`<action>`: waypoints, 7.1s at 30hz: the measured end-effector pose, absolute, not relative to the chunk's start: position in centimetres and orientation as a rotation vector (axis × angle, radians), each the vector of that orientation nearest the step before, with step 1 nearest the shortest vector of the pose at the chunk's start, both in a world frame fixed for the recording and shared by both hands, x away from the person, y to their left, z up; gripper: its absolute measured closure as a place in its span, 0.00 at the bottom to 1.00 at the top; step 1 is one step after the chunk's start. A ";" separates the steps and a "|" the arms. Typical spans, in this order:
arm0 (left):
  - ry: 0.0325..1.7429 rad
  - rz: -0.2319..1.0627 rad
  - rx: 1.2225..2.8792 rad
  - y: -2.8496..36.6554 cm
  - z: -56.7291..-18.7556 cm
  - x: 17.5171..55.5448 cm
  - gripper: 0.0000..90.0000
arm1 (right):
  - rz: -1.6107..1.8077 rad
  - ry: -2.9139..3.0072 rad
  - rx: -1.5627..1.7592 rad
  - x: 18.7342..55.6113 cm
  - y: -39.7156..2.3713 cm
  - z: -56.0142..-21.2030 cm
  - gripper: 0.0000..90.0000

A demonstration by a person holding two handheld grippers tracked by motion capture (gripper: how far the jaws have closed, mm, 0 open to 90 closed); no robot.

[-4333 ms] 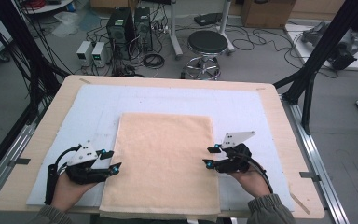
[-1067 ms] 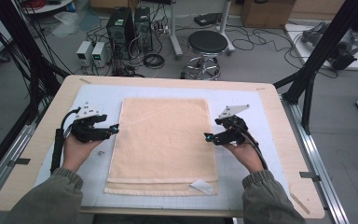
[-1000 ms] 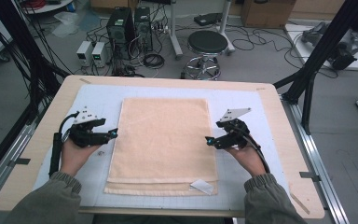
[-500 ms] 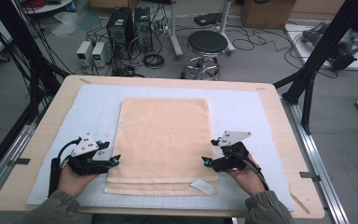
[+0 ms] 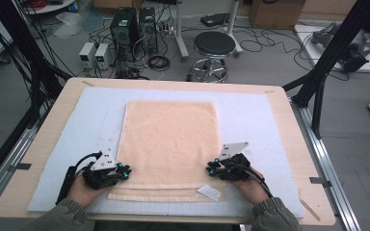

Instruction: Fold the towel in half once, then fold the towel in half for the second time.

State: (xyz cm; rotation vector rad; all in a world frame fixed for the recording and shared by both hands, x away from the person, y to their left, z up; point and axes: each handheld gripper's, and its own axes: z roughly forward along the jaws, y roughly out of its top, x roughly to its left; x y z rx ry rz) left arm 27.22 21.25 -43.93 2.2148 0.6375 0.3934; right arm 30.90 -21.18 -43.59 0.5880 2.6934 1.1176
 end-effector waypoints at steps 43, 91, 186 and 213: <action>0.573 0.338 2.155 22.3 -41.3 24.1 0.96 | 1.241 2.747 0.400 28.1 -21.0 -41.4 0.95; 0.755 0.459 1.989 22.8 -40.5 27.2 0.37 | 1.311 2.525 0.711 32.7 -21.8 -40.7 0.24; 1.199 0.337 1.983 23.6 -43.9 44.2 0.92 | 1.080 2.565 1.155 48.1 -20.6 -43.5 0.89; 0.983 0.454 1.954 24.7 -39.0 40.0 0.94 | 1.301 2.547 0.928 44.5 -22.5 -37.6 0.91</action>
